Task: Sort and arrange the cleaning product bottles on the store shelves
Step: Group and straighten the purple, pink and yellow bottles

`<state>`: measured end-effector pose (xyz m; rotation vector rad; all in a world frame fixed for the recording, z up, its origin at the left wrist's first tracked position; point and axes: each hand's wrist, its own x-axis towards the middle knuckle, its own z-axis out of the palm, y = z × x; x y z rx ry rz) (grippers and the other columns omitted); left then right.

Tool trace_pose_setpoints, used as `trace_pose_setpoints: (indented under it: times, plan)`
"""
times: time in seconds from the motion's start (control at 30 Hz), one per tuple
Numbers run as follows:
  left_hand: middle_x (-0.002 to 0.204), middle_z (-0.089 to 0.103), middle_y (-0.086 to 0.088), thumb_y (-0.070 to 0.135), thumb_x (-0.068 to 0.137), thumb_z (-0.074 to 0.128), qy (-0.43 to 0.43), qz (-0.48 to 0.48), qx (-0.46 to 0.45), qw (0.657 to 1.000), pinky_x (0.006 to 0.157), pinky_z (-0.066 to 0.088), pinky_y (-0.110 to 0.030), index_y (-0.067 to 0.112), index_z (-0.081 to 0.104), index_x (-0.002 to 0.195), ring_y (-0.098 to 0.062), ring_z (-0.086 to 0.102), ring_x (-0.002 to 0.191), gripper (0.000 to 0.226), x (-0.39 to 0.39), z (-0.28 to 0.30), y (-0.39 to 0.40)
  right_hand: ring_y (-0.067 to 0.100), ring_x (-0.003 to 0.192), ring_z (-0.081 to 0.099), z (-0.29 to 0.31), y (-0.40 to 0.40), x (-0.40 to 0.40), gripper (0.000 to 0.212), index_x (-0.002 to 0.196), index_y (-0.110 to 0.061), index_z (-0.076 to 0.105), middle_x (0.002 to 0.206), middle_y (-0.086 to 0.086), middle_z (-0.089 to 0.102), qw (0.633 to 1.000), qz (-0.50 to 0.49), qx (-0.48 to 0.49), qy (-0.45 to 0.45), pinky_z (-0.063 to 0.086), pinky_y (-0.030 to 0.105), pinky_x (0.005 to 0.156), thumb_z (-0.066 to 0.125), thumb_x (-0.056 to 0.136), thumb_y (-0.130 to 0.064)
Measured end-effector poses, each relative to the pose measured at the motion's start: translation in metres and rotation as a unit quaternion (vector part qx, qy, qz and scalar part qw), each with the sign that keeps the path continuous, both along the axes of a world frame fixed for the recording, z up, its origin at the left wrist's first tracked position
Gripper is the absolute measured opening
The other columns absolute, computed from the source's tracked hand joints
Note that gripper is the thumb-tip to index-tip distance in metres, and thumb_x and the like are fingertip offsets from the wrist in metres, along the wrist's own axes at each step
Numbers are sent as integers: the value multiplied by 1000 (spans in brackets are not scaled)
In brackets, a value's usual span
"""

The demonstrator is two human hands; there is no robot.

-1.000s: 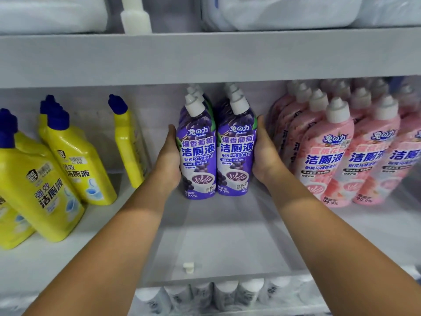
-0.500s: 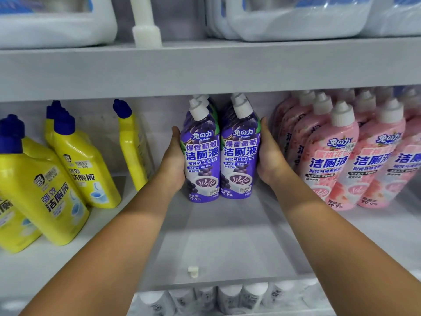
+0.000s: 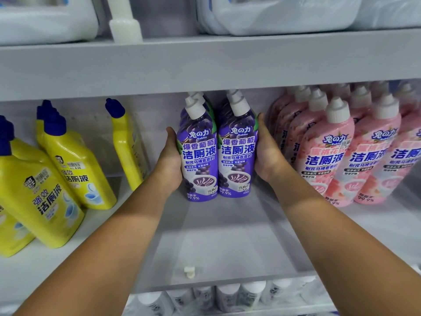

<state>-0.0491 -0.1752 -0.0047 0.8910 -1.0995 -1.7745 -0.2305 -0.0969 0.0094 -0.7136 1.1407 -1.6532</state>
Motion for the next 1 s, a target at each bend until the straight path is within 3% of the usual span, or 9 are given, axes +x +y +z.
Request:
trace_pose_setpoints:
  times: [0.3, 0.43, 0.63, 0.87, 1.0]
  plan:
    - [101, 80, -9, 70, 101, 24, -23, 55, 25, 998, 91, 59, -43, 21, 74, 106, -27, 77, 93, 71, -3, 0, -1, 26, 103, 74, 1, 3, 2, 69, 111, -21, 74, 112, 10, 77, 1000, -10, 2, -4, 57, 40, 91, 24, 101, -68]
    - [89, 80, -9, 71, 100, 28, -30, 98, 47, 994, 93, 59, -47, 21, 75, 97, -29, 77, 87, 68, -10, 0, -1, 30, 111, 71, -2, 4, 3, 70, 119, -18, 71, 120, 14, 74, 1000, -15, -3, -6, 55, 43, 99, 26, 101, -68]
    - [83, 80, -5, 70, 100, 28, -36, 116, 55, 991, 96, 58, -48, 23, 73, 97, -27, 77, 86, 65, -11, 0, -4, 28, 108, 72, -3, 3, 2, 70, 121, -18, 71, 117, 12, 75, 1000, -22, 0, -1, 55, 43, 98, 28, 100, -69]
    - [105, 79, -9, 70, 99, 34, -3, 111, 42, 993, 97, 57, -50, 23, 70, 127, -30, 76, 97, 66, -9, -1, 3, 28, 109, 72, -3, 5, 2, 70, 125, -17, 69, 117, 12, 75, 1000, -26, 10, 11, 56, 43, 97, 30, 100, -69]
    - [94, 80, -8, 70, 97, 39, -8, 112, 29, 993, 98, 57, -50, 23, 78, 97, -31, 76, 92, 61, -13, -1, 14, 32, 112, 71, 0, 7, 5, 72, 129, -15, 68, 118, 14, 74, 999, -38, 27, 21, 55, 46, 100, 34, 98, -70]
